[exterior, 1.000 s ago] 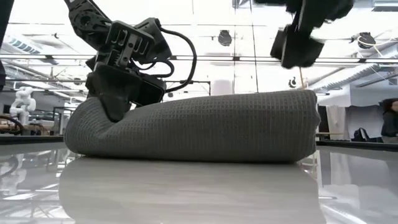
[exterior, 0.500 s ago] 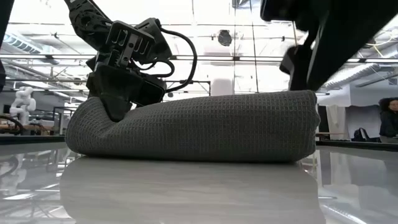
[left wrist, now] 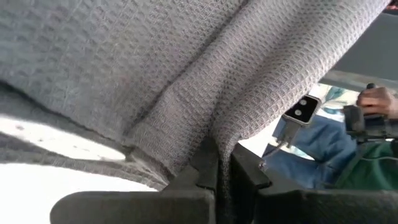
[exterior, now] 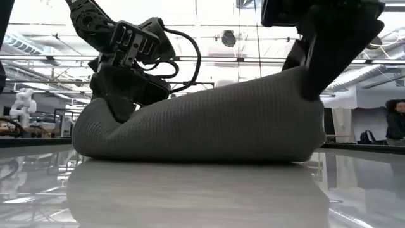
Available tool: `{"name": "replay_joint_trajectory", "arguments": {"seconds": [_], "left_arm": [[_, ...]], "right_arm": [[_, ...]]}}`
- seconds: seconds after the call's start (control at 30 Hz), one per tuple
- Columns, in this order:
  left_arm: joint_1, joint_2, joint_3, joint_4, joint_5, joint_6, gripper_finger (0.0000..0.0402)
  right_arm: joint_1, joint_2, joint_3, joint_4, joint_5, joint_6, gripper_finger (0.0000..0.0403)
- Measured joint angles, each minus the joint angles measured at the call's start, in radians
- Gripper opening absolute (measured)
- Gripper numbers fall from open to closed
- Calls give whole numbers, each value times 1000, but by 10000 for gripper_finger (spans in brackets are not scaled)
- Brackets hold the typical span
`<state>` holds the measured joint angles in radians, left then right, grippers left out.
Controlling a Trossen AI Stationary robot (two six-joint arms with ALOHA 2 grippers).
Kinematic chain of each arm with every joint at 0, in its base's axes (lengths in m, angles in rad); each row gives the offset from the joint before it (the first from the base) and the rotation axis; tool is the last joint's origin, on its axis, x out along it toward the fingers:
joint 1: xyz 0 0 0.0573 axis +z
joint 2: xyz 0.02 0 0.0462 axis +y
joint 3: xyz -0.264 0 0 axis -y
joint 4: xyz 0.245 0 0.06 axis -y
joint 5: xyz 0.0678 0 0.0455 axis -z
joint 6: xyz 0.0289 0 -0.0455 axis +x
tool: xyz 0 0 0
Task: Roll towel
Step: Roll the gray towel
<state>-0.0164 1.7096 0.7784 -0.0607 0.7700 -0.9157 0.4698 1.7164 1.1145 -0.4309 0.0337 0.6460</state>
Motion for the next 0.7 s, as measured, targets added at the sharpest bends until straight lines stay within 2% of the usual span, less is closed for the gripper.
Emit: {"name": "replay_joint_trajectory", "arguments": {"seconds": [0.17, 0.37, 0.5, 0.6, 0.7], "left_arm": [[-27, 0, 1, 12, 68, -66, 18], [-58, -1, 1, 36, 116, -100, 18], [-68, -1, 1, 24, 43, -71, 18], [-81, -1, 1, 14, -35, -48, 18], [-99, -1, 1, 14, -49, -48, 18]], "right_arm": [[-30, -1, 0, 8, -129, -29, 17], [-56, 2, 0, 10, -165, -77, 5], [-90, 4, 0, 7, -203, -129, 5], [-132, 18, 0, 6, -300, -166, 5], [-174, 39, 0, 16, -400, -199, 5]]}}
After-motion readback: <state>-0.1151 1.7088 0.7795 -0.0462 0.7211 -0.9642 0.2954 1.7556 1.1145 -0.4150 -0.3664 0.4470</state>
